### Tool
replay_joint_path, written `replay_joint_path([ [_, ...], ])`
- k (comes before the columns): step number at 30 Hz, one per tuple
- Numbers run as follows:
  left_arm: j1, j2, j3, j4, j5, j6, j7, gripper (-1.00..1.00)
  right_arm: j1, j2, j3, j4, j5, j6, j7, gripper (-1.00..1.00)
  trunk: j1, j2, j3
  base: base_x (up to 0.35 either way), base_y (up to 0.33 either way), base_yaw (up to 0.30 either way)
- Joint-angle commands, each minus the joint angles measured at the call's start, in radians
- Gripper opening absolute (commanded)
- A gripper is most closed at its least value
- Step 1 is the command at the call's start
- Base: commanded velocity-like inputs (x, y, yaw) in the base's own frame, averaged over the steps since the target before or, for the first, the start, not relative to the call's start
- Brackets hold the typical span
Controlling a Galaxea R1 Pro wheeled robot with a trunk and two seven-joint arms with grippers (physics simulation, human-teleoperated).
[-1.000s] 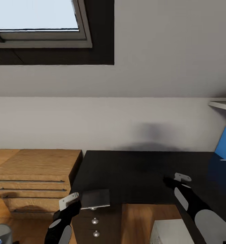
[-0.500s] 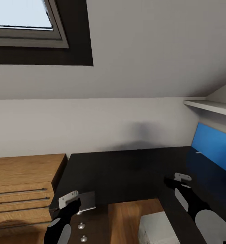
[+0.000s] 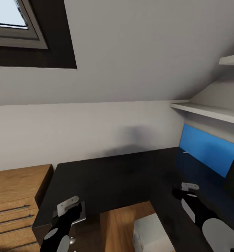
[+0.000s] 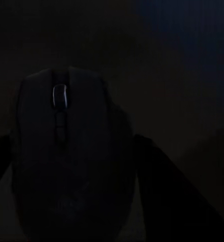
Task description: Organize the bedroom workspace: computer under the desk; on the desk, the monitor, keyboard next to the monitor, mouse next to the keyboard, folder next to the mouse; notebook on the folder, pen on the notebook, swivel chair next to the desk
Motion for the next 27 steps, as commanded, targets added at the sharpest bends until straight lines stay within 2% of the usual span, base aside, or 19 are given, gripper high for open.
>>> replay_joint_path([
  [1, -0.001, 0.000, -0.001, -0.002, 0.009, 0.002, 0.008, 1.00, -0.001, -0.001, 0.006, 0.002, -0.003, 0.007, -0.011, -1.00, 0.000, -0.002, -0.001, 0.000, 0.000, -0.272],
  [3, -0.001, 0.000, -0.001, -0.002, 0.009, 0.003, 0.008, 1.00, -0.001, 0.000, 0.006, 0.012, 0.030, 0.025, -0.022, -1.00, 0.000, -0.002, -0.001, 0.000, 0.000, -0.172],
  [7, -0.001, 0.000, -0.001, -0.002, 0.009, 0.004, 0.008, 1.00, -0.001, 0.000, 0.005, 0.015, 0.052, 0.047, -0.028, -1.00, 0.000, -0.002, 0.000, 0.000, 0.000, -0.059],
  [19, -0.001, 0.000, -0.001, 0.002, 0.009, 0.004, 0.008, 1.00, -0.001, 0.006, 0.007, 0.009, 0.058, 0.045, -0.025, -1.00, 0.000, -0.002, 0.000, 0.000, 0.000, -0.004],
  [21, -0.001, 0.000, -0.001, 0.003, 0.009, 0.004, 0.008, 1.00, -0.001, 0.014, 0.008, 0.002, 0.058, 0.044, -0.027, -1.00, 0.000, -0.002, 0.000, 0.000, 0.000, 0.000],
  [22, -0.001, 0.000, -0.001, 0.003, 0.009, 0.004, 0.008, 1.00, -0.001, 0.033, 0.008, -0.005, 0.059, 0.044, -0.028, -1.00, 0.000, -0.002, 0.000, 0.000, 0.000, 0.000],
  [27, -0.001, 0.000, -0.001, 0.003, 0.009, 0.005, 0.008, 1.00, -0.001, 0.045, 0.007, -0.009, 0.060, 0.045, -0.027, -1.00, 0.000, -0.002, 0.000, 0.000, 0.000, 0.000],
])
